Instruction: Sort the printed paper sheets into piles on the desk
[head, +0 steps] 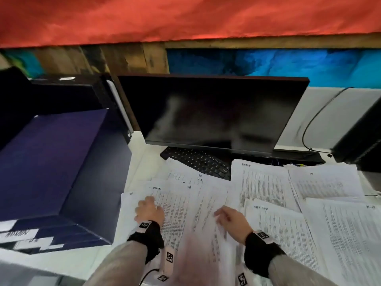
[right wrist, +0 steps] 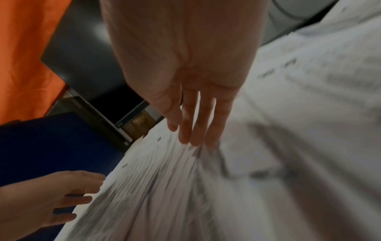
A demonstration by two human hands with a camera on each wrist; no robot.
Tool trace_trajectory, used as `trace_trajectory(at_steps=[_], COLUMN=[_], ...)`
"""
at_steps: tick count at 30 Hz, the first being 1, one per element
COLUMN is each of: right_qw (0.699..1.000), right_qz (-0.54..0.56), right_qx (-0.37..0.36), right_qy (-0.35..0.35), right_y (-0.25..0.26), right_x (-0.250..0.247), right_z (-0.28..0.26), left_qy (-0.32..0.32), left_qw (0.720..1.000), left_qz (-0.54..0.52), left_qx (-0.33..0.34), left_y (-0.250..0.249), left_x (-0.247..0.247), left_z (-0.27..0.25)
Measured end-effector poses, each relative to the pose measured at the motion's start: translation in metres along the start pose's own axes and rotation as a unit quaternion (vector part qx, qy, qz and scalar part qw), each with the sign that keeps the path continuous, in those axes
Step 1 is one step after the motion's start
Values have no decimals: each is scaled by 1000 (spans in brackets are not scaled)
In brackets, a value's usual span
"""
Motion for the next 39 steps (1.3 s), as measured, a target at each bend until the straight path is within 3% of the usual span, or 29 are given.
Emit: trace_trajectory(at_steps=[3, 5, 8, 10, 13, 18, 22, 26, 30, 34, 39], right_qw=[978, 953, 939, 947, 966, 973, 978, 976, 977, 979, 981], right_qz=[160, 239, 260, 229, 124, -18, -50, -84, -99, -111, -102], right_qx=[124, 180, 223, 227, 207, 173, 173, 187, 173, 165, 151], right_qy=[60, 40, 4, -7, -87, -153, -104, -69, -69, -43, -69], right_y=[5, 9, 17, 24, 32, 38, 28, 18, 17, 15, 20], right_x=[60, 79, 91, 96, 94, 87, 79, 65, 60, 71, 73], right_z=[5, 9, 12, 12, 10, 3, -8, -21, -22, -23, -26], left_qy=[20, 30, 45, 56, 74, 90, 78, 123, 152, 137, 127], left_qw=[999, 999, 996, 992, 988, 986, 989, 985, 980, 978, 969], left_qz=[-11, -23, -79, -111, -138, -126, -116, -106, -110, -135, -174], left_qx=[-42, -27, -21, -14, 14, 60, 41, 49, 63, 79, 121], left_y=[42, 58, 72, 77, 77, 70, 74, 69, 64, 62, 67], left_x=[-10, -10, -6, -3, 2, 2, -2, -3, -1, -6, -12], left_z=[18, 28, 39, 43, 46, 45, 51, 48, 44, 42, 38])
Point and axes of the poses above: each hand's wrist, its own z-axis towards the middle knuckle, its own x-axis out of the palm, y = z × x, the point moved 6 cm from there along z, towards the middle knuckle, and after that the axes turned 3 degrees about z, right-handed, at the moved point
